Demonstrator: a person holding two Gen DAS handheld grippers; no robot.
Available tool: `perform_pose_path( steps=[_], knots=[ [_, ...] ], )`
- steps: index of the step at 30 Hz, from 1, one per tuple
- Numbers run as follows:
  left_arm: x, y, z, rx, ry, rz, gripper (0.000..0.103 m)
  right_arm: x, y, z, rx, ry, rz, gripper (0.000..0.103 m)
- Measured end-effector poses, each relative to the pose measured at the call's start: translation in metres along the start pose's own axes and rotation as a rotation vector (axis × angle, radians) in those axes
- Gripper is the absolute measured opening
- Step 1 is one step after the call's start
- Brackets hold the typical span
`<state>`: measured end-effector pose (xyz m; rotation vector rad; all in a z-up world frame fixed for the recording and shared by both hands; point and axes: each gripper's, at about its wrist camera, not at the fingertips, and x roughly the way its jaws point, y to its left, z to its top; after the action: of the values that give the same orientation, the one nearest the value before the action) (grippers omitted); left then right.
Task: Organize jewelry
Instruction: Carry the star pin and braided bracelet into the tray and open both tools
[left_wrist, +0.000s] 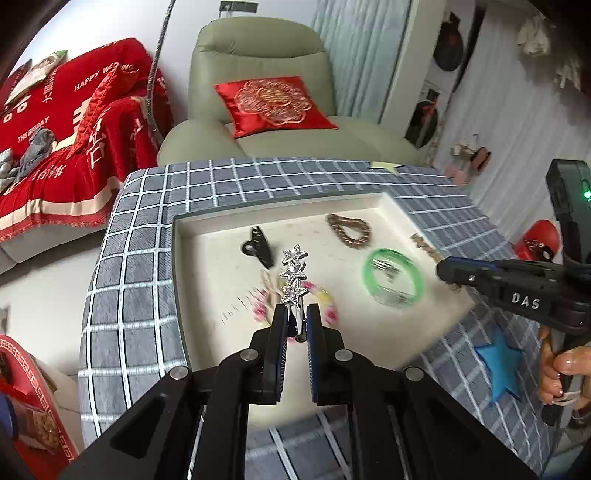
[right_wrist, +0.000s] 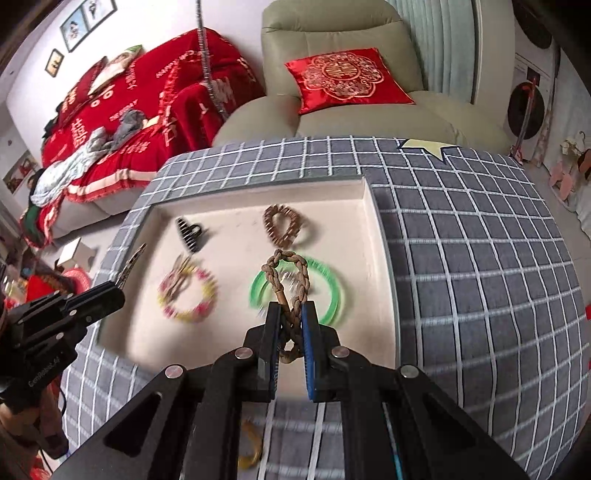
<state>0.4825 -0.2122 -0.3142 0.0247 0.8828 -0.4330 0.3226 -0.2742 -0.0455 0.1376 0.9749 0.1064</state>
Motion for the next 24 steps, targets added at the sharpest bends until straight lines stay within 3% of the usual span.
perform_pose_path(
  steps=[12, 24],
  knots=[
    [0.063, 0.014, 0.013, -0.017, 0.099, 0.114, 0.025, 0.063, -0.020, 0.035, 0.029, 0.047, -0.051, 0.012],
    [0.069, 0.006, 0.008, 0.025, 0.103, 0.138, 0.025, 0.070, -0.025, 0.039, 0.066, 0.064, -0.012, 0.018]
  ],
)
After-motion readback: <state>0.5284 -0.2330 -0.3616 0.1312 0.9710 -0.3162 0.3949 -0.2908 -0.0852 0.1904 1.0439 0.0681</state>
